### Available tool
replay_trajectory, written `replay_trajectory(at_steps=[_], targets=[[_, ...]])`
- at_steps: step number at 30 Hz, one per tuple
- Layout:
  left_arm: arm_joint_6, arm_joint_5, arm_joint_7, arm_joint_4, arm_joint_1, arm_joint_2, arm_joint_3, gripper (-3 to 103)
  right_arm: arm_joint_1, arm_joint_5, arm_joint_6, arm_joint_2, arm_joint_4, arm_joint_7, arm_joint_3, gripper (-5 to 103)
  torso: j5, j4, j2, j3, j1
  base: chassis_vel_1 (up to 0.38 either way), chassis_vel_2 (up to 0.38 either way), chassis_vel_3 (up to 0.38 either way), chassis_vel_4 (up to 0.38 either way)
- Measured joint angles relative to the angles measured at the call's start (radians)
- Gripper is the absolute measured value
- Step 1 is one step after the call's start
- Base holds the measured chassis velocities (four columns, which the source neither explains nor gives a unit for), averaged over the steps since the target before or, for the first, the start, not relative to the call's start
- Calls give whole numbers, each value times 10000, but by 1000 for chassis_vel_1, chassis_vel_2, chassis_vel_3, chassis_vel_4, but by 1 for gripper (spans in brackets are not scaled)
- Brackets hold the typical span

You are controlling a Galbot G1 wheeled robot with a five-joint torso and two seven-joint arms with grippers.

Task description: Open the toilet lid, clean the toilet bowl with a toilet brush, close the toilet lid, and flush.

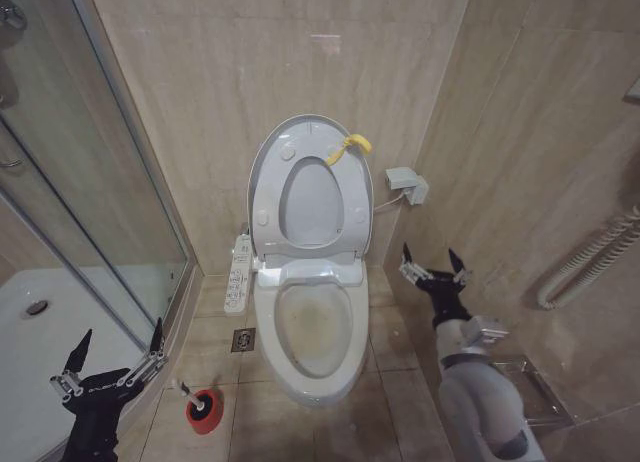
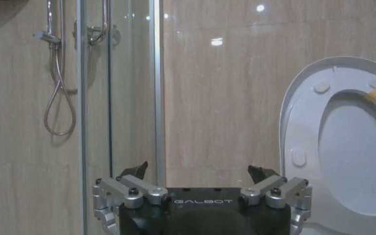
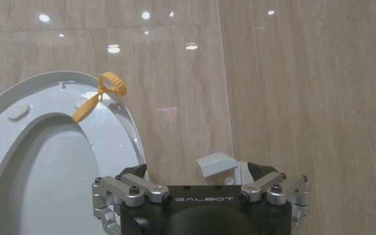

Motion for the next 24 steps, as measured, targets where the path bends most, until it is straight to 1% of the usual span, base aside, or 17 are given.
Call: replay_trajectory(at_steps=[5,6,7,8,10,11,12,13,16,24], targets=[[-1,0,0,0,0,0,0,100,96,38,-43,-29,22,5,-1,100,2,-2,0,0,0,0,0,0,0],[-1,0,0,1,0,0,0,100,305,78,-61,-80,-121,8,-25,100,0,-5,1,-1,-1,0,0,0,0],[-1,0,0,1,-1,0,0,100,762,166,-90,-177,-492,12,-89,100,0,-3,0,0,-1,0,0,0,0],[-1,0,0,1,-1,0,0,100,762,166,-90,-177,-492,12,-89,100,0,-3,0,0,-1,0,0,0,0],[-1,0,0,1,0,0,0,100,1698,349,-151,-397,-1292,19,-224,100,4,3,0,1,-1,0,0,0,0],[-1,0,0,1,-1,0,0,100,1995,405,-167,-475,-1554,23,-262,100,-1,9,0,1,0,0,0,0,0],[0,0,0,1,0,0,1,100,2164,435,-179,-501,-1716,23,-296,100,-1,10,-1,2,2,0,0,0,0],[0,0,0,1,0,0,1,100,2164,435,-179,-501,-1716,23,-296,100,-1,10,-1,2,2,0,0,0,0],[-1,0,0,2,0,1,0,100,2413,458,-200,-518,-1994,20,-352,100,1,-2,-1,2,2,0,0,0,0],[-1,0,1,2,-1,1,0,100,2937,395,-159,-518,-2547,20,-376,100,1,1,0,1,0,0,0,0,0]])
